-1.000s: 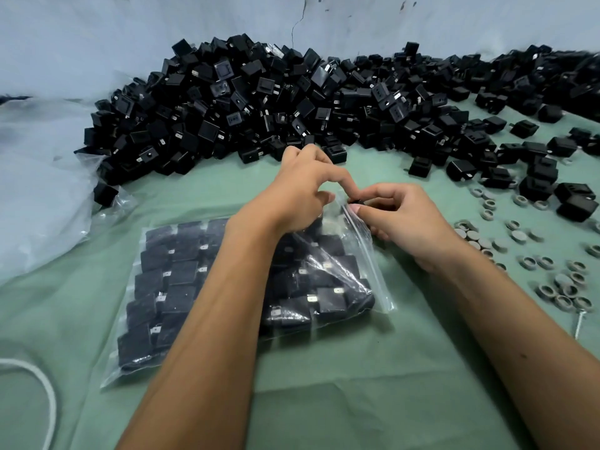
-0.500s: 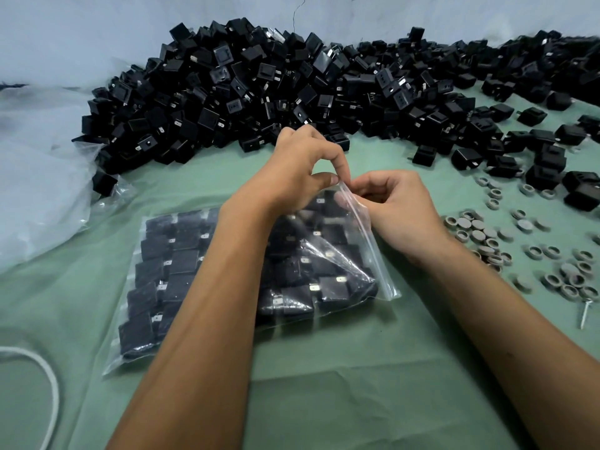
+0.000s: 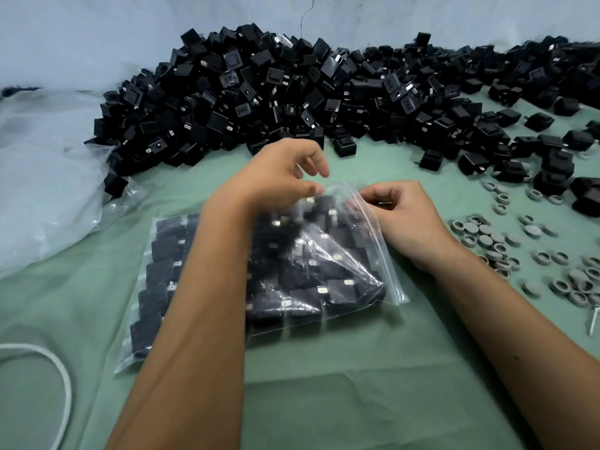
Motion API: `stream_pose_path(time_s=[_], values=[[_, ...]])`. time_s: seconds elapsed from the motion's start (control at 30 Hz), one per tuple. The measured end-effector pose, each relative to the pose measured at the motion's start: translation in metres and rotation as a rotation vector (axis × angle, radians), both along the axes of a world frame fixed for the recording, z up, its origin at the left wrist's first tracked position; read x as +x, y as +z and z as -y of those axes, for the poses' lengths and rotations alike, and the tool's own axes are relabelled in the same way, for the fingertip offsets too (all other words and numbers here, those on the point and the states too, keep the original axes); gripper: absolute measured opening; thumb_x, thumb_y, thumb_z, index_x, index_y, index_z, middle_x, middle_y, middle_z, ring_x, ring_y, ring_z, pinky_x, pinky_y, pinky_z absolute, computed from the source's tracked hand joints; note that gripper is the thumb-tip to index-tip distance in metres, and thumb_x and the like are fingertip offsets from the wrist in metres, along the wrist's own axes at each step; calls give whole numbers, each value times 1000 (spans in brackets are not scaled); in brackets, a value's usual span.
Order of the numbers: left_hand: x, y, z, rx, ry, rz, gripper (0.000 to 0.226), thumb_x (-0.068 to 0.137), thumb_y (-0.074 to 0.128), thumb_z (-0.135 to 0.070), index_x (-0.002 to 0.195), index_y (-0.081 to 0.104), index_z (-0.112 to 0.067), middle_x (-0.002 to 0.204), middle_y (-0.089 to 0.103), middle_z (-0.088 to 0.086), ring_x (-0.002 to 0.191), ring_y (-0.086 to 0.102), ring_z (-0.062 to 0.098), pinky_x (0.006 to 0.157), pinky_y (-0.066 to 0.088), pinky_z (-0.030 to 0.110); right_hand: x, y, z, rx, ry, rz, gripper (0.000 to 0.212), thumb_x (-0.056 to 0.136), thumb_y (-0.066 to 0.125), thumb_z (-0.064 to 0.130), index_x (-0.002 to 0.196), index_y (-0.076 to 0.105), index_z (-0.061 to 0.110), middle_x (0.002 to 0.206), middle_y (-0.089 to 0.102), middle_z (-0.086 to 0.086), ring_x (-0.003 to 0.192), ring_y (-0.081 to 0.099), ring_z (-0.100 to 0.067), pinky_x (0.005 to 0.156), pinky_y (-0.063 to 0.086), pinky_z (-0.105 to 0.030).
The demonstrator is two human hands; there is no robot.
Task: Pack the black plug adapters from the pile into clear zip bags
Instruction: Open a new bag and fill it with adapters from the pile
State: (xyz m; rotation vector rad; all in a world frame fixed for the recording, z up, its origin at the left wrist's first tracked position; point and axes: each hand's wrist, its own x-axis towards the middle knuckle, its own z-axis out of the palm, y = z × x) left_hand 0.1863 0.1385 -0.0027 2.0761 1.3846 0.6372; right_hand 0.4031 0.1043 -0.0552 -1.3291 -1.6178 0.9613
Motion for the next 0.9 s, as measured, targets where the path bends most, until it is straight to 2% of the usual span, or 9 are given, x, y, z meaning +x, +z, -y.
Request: stream_pose_path(time_s=[0.13, 0.27, 0.4, 0.5, 0.63, 0.77, 0.9], values=[[-29, 4, 3, -205, 11, -30, 28, 75, 91, -23, 96, 72, -30, 103, 70, -3, 83, 65, 8, 81, 56, 33, -2, 1, 0, -11, 26, 29, 20, 86, 80, 43, 86, 83, 23, 79, 79, 3, 81, 76, -23, 82, 62, -50], [-27, -5, 2, -237, 38, -7, 33, 73, 93, -22, 98, 72, -24, 91, 70, -8, 63, 62, -4, 65, 53, 18, -4, 0, 0, -5, 26, 36, 26, 84, 81, 46, 86, 82, 21, 79, 78, -1, 82, 75, -29, 81, 61, -53], [-22, -8, -1, -258, 43, -11, 34, 71, 94, -19, 96, 72, -21, 77, 67, -11, 55, 59, -3, 55, 49, 14, -7, -1, -3, 12, 25, 95, 28, 87, 79, 45, 86, 82, 17, 81, 78, -6, 83, 72, -35, 76, 60, -51], [-23, -9, -2, -272, 51, -4, 34, 70, 94, -18, 95, 72, -21, 74, 67, -12, 55, 60, -1, 56, 49, 16, -11, -2, -4, 44, 8, 155, 25, 90, 78, 38, 81, 82, 16, 76, 77, -4, 77, 72, -32, 68, 58, -43], [-21, -8, -2, -283, 60, 9, 34, 68, 95, -17, 92, 71, -22, 76, 68, -10, 56, 62, 3, 61, 50, 23, -15, 0, -5, 56, -10, 213, 27, 90, 78, 39, 78, 80, 15, 78, 77, -6, 72, 72, -29, 64, 59, -44], [-21, -8, -1, -292, 74, 16, 36, 66, 96, -17, 92, 71, -22, 80, 68, -6, 58, 61, 4, 69, 54, 30, -17, 5, -6, 6, -4, 238, 23, 90, 78, 37, 78, 82, 19, 66, 74, 9, 56, 67, -11, 59, 59, -35], [-20, -7, 0, -284, 77, 6, 40, 65, 96, -18, 94, 70, -24, 83, 68, -7, 59, 61, 3, 70, 54, 32, -20, 7, -3, -8, -22, 202, 22, 88, 81, 38, 77, 81, 19, 70, 76, 3, 64, 72, -20, 64, 63, -43]])
